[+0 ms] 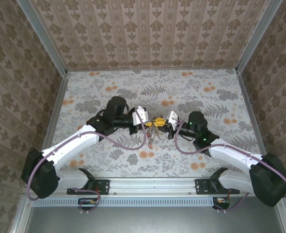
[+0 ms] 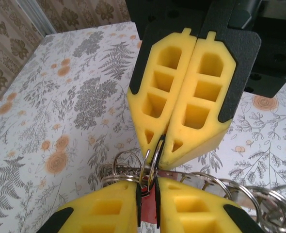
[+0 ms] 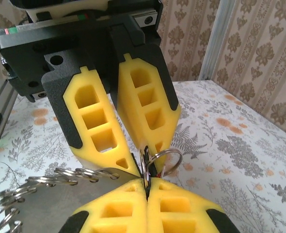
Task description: Put the keys on the keyring
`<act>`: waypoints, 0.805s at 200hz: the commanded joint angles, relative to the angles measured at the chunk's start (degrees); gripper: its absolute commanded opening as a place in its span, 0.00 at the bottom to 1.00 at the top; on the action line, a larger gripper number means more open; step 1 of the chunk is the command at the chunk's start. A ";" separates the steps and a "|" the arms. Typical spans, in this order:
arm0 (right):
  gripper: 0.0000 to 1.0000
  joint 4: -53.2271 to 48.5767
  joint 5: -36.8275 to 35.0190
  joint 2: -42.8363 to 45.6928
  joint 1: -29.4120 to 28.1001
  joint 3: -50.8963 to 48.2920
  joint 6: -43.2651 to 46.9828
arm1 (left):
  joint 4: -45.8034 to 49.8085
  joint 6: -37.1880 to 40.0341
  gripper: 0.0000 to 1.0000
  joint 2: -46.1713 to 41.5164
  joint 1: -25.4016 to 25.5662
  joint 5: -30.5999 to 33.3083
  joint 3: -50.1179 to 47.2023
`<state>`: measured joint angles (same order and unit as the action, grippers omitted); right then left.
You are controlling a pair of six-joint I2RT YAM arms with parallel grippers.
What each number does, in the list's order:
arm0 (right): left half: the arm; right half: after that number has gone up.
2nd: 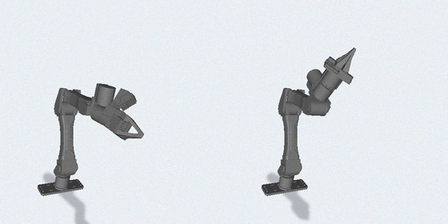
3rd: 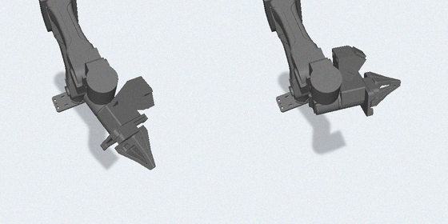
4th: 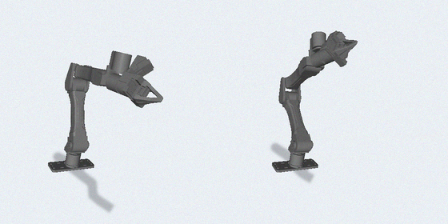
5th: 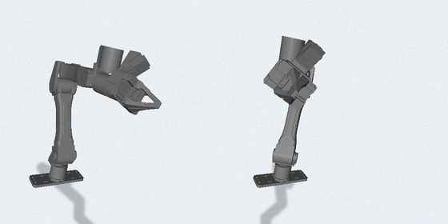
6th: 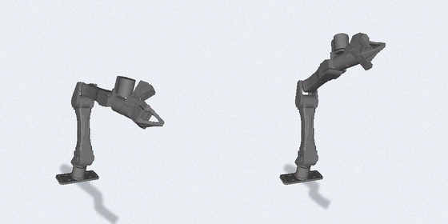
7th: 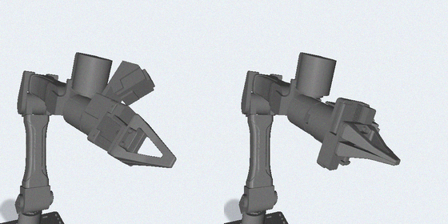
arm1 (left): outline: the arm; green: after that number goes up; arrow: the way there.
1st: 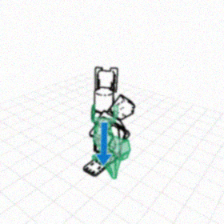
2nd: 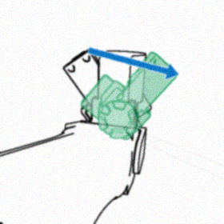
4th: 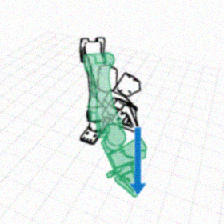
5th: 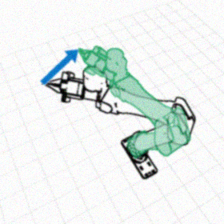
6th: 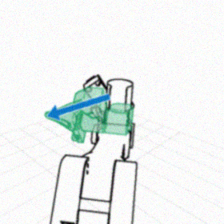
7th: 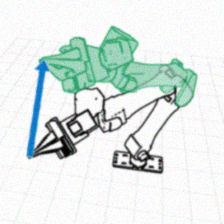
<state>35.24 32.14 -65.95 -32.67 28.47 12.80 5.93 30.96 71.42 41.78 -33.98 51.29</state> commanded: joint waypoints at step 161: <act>0.00 9.48 7.21 -0.40 0.59 0.14 -0.46 | -1.51 -1.83 0.17 -5.56 -3.55 -7.68 -4.17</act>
<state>41.95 36.47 -67.88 -32.10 28.25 11.60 3.66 28.49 67.64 38.83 -38.33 48.03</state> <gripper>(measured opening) 0.054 0.172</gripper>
